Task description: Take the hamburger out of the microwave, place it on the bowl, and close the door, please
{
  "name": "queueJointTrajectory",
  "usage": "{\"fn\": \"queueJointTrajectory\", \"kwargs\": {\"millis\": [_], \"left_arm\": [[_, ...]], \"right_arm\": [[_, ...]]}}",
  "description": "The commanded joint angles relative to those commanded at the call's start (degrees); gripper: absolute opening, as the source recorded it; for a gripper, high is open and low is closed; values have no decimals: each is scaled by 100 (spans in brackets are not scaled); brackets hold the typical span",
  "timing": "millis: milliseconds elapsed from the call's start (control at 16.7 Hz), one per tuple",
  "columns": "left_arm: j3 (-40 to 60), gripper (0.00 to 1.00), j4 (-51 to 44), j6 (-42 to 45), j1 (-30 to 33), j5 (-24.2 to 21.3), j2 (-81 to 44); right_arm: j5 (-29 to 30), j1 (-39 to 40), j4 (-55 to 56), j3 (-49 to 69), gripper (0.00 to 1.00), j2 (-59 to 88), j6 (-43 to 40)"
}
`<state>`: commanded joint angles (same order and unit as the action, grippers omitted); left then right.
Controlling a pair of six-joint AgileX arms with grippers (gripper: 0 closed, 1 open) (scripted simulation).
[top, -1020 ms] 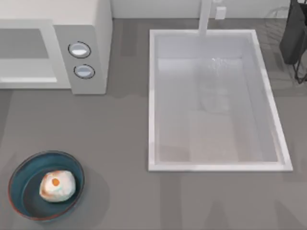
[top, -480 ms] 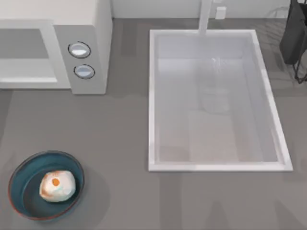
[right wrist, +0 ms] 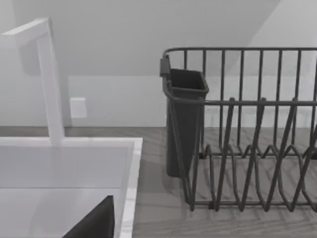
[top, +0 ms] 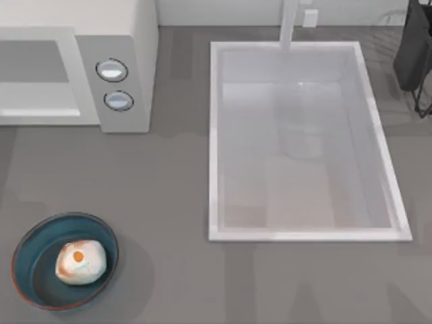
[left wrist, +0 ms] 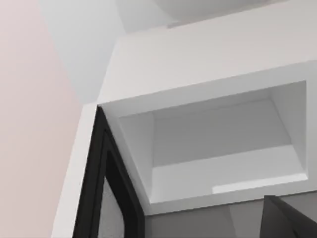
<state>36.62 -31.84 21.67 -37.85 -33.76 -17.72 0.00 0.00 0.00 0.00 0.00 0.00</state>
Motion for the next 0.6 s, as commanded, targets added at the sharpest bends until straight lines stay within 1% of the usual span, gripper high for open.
{"fn": "queueJointTrajectory", "kwargs": {"millis": [360, 600], "left_arm": [[2211, 0, -494, 1698, -833, -175, -3877], [3283, 0, -803, 2488, -1452, -304, -6151]], "right_arm": [[0, 0, 0, 0, 100, 0, 0], [0, 0, 0, 0, 100, 0, 0]]}}
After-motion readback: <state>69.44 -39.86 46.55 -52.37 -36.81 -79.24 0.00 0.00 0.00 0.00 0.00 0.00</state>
